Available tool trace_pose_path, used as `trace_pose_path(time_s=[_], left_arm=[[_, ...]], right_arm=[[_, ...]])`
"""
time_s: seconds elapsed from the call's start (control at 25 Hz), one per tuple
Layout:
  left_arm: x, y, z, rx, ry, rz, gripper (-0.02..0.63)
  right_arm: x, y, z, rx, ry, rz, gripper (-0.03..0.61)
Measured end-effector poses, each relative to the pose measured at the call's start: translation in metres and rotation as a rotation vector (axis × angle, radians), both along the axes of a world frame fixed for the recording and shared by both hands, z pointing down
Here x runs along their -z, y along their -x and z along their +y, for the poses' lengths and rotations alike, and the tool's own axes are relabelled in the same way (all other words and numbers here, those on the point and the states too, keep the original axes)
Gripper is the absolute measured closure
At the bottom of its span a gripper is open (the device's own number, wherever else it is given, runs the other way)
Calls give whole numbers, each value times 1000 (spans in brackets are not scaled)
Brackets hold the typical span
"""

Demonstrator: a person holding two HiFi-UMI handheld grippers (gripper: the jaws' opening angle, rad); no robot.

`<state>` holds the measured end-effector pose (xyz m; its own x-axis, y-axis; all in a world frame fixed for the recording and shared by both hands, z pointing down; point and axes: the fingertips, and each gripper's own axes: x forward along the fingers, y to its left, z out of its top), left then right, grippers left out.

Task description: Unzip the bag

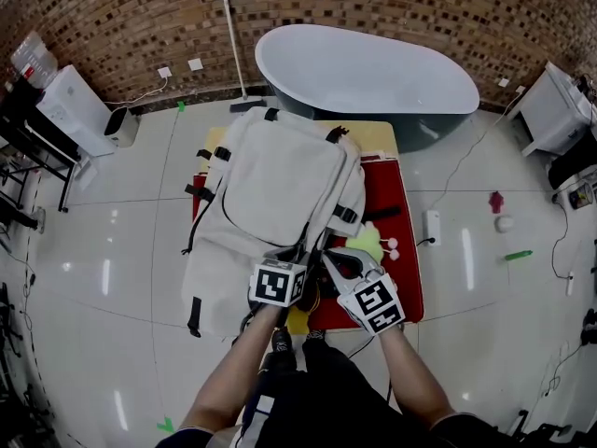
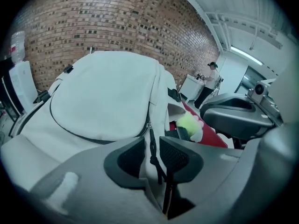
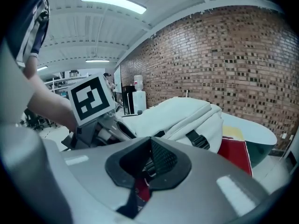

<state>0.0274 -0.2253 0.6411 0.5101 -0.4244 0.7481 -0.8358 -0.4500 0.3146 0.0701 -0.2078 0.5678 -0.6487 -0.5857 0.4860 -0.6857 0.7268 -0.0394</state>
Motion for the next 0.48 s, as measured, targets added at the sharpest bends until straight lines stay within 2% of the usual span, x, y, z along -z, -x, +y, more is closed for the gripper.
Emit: trace_pose_path(time_s=[0.16, 0.48], left_arm=[[-10, -6, 4, -80, 29, -45, 569], [10, 7, 13, -84, 41, -35, 581]], right_arm=[[-8, -7, -9, 0, 3, 1, 572], [-16, 3, -8, 68, 8, 4, 572]])
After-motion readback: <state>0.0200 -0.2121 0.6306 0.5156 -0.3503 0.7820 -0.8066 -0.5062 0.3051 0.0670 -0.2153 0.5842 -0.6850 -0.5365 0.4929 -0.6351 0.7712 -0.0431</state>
